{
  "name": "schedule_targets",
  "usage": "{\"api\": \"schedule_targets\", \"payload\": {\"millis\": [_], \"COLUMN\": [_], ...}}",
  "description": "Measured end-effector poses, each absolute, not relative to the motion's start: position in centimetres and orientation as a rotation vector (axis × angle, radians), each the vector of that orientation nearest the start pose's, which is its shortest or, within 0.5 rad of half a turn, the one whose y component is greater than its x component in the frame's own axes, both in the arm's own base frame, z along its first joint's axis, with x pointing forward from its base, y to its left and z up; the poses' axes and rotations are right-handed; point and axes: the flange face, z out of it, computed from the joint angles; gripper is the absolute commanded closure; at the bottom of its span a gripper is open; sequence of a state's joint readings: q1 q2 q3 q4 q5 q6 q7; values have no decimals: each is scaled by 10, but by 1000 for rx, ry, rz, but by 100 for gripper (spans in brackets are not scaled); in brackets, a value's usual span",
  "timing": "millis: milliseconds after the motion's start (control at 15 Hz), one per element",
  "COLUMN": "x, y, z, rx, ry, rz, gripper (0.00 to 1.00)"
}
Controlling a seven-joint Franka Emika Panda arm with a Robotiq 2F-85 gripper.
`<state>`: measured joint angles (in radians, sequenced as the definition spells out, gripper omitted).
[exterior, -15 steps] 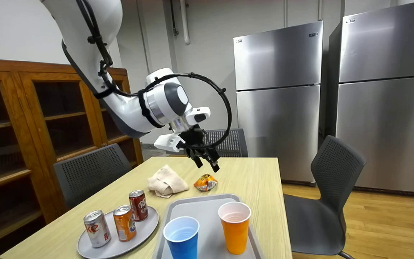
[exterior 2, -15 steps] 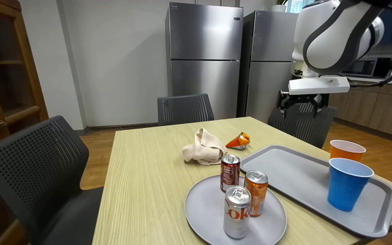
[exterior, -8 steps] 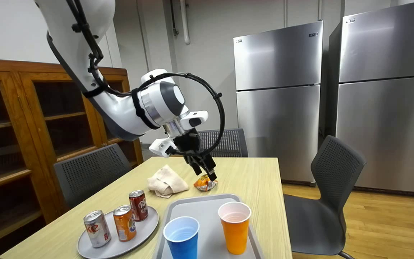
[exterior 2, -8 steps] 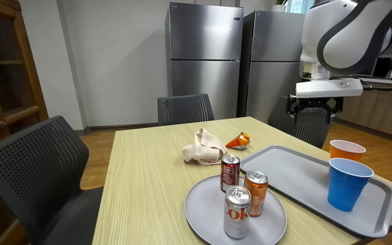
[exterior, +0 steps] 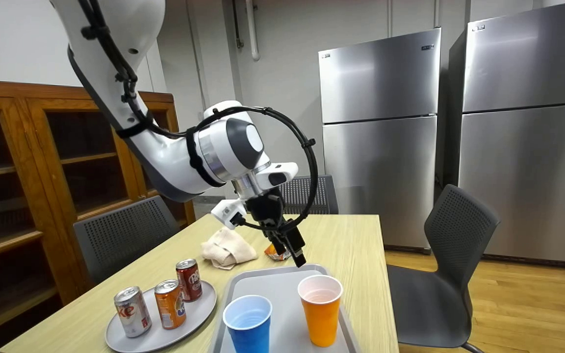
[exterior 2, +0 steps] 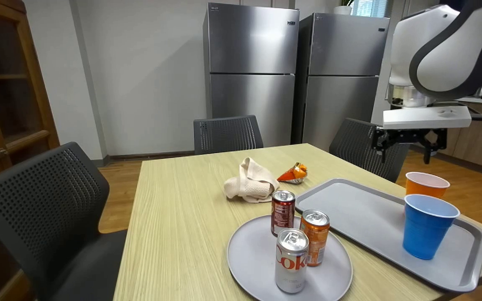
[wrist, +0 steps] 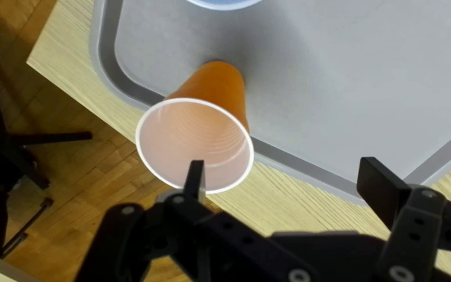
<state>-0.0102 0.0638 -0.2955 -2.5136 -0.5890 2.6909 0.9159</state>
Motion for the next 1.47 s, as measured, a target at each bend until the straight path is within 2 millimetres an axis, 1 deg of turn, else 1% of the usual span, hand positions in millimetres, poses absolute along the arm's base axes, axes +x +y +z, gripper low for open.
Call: {"api": "schedule_targets", "payload": {"millis": [267,600,1067,1467], "x": [449,445,446,456], "y": [-142,-153,-159,-167], "z": [262,258,237,221], "rx": [-3157,-3132,-3059,-2978], "ry": [1220,1272,1357,1468], "rz": [-313,-308,-277,-252], "gripper": [0,0,0,0]}}
